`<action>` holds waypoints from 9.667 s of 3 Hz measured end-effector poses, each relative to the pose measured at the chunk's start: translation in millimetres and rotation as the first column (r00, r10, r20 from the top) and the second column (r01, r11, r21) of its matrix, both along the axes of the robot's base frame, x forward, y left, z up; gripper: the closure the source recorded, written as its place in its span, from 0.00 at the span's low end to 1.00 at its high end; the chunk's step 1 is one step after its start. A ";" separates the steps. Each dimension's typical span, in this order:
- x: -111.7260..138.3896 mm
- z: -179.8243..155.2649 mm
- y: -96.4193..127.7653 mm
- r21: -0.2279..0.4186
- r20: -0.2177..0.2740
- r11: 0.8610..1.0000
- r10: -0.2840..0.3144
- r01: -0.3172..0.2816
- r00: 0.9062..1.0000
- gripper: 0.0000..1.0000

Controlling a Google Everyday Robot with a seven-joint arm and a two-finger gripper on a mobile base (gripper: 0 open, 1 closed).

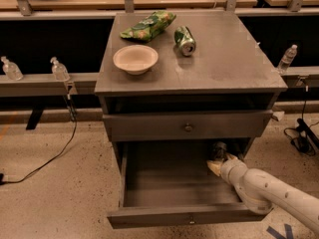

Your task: Pick 7up can from middle drawer and place on counter

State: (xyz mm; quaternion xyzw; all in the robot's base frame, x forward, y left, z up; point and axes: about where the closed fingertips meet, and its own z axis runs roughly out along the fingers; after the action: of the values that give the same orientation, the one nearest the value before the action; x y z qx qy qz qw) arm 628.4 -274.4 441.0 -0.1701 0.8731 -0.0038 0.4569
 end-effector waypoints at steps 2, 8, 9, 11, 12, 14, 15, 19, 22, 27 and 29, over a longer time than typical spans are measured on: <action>19.4 -31.0 -16.9 0.061 0.020 0.998 -0.029 0.028 0.999 0.36; 35.8 7.1 -0.1 0.170 0.137 0.979 0.090 -0.113 0.986 1.00; 10.1 70.7 23.8 0.146 0.240 0.968 0.164 -0.202 0.957 1.00; -48.5 149.4 59.7 0.124 0.340 0.933 0.280 -0.338 0.898 1.00; -66.3 171.9 70.3 0.145 0.384 0.904 0.322 -0.401 0.865 1.00; -76.8 237.4 68.9 0.005 0.502 0.902 0.370 -0.431 0.782 1.00; -79.0 282.4 76.6 -0.073 0.547 0.888 0.416 -0.454 0.727 1.00; -99.4 454.5 74.5 -0.176 0.635 0.880 0.443 -0.440 0.632 1.00; 4.7 439.6 -8.2 -0.109 0.647 0.918 0.356 -0.380 0.674 1.00; 59.1 394.9 -13.1 -0.086 0.613 0.902 0.382 -0.422 0.692 0.00; 28.1 403.5 -2.7 -0.056 0.636 0.896 0.371 -0.440 0.677 0.22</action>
Offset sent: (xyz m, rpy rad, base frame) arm 0.0306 -0.0265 -0.0479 0.0942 -0.0310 -0.0433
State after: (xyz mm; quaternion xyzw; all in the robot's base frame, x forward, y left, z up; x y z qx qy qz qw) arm 656.6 -277.1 844.4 -0.3246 0.6075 0.0853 0.7199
